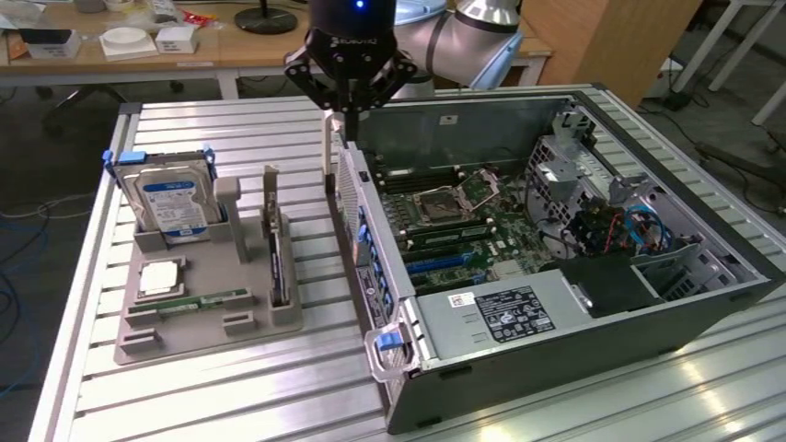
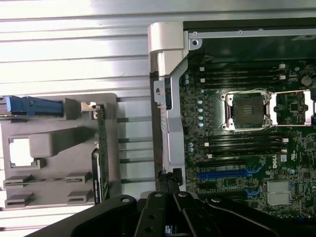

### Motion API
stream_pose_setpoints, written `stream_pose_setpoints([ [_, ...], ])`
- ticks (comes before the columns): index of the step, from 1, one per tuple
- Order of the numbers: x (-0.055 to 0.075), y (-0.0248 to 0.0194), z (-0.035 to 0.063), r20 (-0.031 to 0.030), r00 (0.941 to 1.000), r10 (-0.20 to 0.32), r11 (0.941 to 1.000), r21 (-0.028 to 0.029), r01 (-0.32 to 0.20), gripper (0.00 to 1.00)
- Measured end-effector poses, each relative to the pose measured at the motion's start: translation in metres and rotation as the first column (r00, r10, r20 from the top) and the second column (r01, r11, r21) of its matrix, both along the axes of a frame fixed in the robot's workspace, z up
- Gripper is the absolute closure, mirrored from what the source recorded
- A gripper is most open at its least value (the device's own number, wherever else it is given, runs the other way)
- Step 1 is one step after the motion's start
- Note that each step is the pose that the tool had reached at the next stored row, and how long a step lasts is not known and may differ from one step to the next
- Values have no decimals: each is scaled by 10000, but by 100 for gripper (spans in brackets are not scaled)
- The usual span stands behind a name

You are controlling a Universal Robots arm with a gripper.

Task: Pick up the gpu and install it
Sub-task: 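Reach for the gpu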

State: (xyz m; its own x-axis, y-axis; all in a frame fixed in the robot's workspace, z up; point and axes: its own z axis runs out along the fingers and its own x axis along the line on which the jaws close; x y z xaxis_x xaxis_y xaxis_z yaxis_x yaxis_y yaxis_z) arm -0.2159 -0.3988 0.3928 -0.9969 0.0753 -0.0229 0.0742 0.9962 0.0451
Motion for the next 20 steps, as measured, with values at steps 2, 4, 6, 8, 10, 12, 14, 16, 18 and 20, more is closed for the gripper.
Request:
stream_pose_setpoints([
  [2, -13, 0, 0, 0, 10000, 0, 10000, -1, 0, 90],
  [4, -25, 0, 0, -1, 10000, 0, 10000, 0, 0, 90],
  [6, -36, 0, 0, 0, 10000, 0, 10000, 0, 0, 90],
  [8, -46, 0, 0, -1, 10000, 1, 10000, -1, -1, 90],
  [10, -56, 0, 0, -1, 10000, 1, 10000, -1, -1, 90],
  [12, -66, 0, -1, 0, 10000, 0, 10000, 0, 0, 90],
  [14, -77, 0, 0, -1, 10000, 0, 10000, -1, 0, 90],
  [16, -89, 0, 0, -1, 10000, 1, 10000, -1, -1, 90],
  [18, -100, 0, -1, 0, 10000, 1, 10000, 0, -1, 90],
  [20, -112, 0, -1, 0, 10000, 1, 10000, 0, -1, 90],
])
